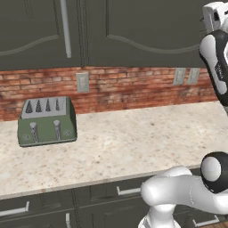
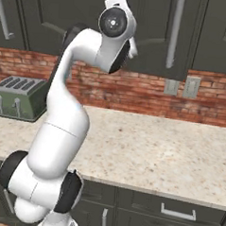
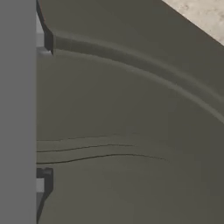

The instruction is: Pick the lemon from the counter and place it in the cabinet. Then close the cabinet.

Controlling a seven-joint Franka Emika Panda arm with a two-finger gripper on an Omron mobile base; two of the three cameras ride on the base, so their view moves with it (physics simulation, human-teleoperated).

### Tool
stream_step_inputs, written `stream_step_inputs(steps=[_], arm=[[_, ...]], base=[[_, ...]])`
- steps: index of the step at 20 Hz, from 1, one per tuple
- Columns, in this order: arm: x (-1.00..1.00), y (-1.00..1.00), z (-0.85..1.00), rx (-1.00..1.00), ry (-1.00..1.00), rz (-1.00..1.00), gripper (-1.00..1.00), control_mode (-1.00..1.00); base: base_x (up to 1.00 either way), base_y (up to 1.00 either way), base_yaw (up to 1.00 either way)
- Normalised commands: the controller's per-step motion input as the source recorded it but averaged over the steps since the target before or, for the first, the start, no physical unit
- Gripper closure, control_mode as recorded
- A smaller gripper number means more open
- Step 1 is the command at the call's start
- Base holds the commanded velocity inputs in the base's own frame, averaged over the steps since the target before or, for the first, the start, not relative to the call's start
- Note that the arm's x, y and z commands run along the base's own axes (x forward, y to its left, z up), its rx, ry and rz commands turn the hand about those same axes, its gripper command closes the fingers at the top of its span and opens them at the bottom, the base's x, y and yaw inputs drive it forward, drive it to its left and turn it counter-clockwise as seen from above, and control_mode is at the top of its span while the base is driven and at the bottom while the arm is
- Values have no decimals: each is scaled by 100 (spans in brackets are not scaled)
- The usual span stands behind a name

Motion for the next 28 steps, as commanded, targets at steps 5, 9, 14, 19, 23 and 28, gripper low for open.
stream_step_inputs(steps=[5,9,14,19,23,28], arm=[[100,-20,-50,0,25,33,-100,-100],[100,-5,-97,0,4,29,-100,-100],[100,0,-99,-3,-11,23,-100,-100],[46,-2,-53,-9,-35,10,-100,-100],[-100,-24,55,-12,-31,0,-100,-100],[-100,-18,45,-11,-19,0,-100,-100]], base=[[0,0,0],[0,0,0],[0,0,0],[0,0,0],[0,0,0],[0,0,0]])
